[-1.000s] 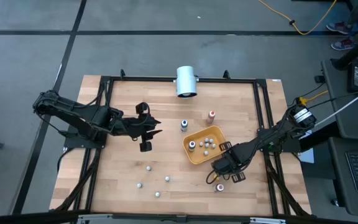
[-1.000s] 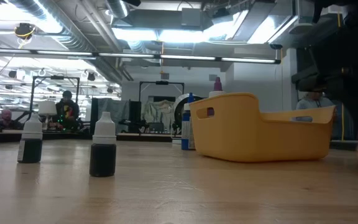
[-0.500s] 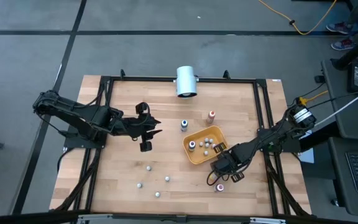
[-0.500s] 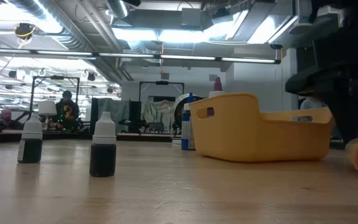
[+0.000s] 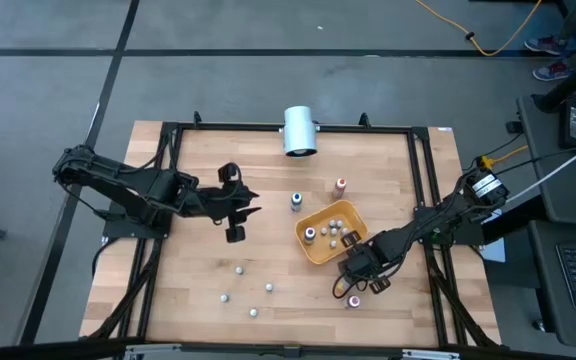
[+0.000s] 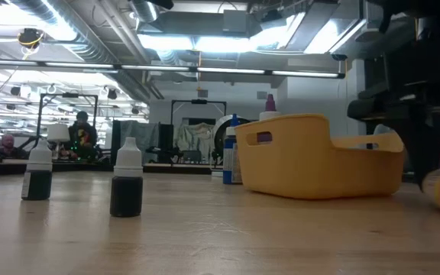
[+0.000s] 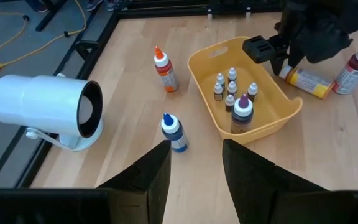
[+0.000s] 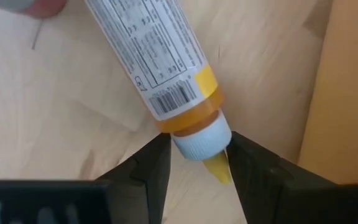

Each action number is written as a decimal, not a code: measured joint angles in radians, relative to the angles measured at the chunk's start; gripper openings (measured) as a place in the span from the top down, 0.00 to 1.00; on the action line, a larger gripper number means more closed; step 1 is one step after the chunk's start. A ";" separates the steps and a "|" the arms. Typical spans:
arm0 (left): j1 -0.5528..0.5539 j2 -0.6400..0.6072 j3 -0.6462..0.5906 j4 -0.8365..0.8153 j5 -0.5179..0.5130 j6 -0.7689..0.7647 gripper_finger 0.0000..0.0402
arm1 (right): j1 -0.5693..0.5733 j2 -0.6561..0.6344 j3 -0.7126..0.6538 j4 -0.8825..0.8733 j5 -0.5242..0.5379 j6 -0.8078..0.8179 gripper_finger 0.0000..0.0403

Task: Pick & Place food coloring
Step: Put the large yellow food coloring bottle into the yellow bin

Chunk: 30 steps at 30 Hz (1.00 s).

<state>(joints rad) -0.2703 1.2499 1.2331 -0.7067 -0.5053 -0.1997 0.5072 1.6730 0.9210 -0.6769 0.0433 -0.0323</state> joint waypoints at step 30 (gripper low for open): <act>0.000 0.000 0.000 0.000 0.002 -0.006 0.65 | 0.004 0.000 0.010 0.060 -0.011 -0.307 0.47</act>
<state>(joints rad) -0.2703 1.2499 1.2331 -0.7067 -0.5036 -0.2060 0.5110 1.6730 0.9306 -0.6170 0.0326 -0.3392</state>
